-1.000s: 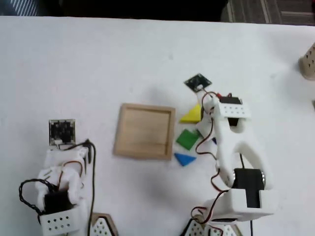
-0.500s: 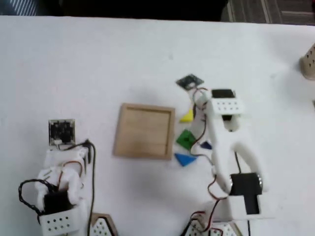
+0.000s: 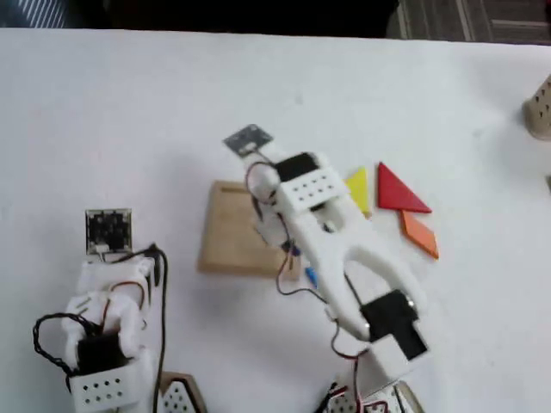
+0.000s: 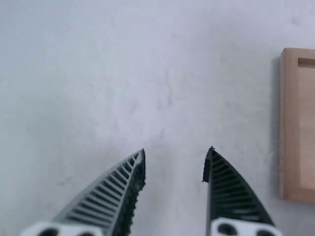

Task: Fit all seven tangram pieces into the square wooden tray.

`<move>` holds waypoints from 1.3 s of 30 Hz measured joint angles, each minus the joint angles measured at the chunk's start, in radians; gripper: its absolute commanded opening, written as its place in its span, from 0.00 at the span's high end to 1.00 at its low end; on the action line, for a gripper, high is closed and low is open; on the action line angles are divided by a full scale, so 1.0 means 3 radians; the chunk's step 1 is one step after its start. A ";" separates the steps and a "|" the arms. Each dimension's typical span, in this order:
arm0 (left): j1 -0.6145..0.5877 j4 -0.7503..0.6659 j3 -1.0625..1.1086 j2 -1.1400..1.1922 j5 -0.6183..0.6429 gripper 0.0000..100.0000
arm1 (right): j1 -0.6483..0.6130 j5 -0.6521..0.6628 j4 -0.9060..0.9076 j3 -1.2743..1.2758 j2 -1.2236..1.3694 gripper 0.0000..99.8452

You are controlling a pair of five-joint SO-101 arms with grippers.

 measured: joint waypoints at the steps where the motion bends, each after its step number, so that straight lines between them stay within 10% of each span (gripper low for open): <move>1: 0.0000 0.0000 0.0000 0.0000 0.0000 0.79 | -0.0056 -0.0046 -0.0010 -0.0102 0.0107 0.98; 18: 0.0000 0.0000 0.0000 0.0000 0.0000 0.79 | -0.0261 -0.0302 0.0230 -0.1386 0.1463 0.85; 39: 0.0000 0.0000 0.0000 0.0000 0.0000 0.79 | 0.0138 0.0015 0.0440 -0.1100 0.1043 0.95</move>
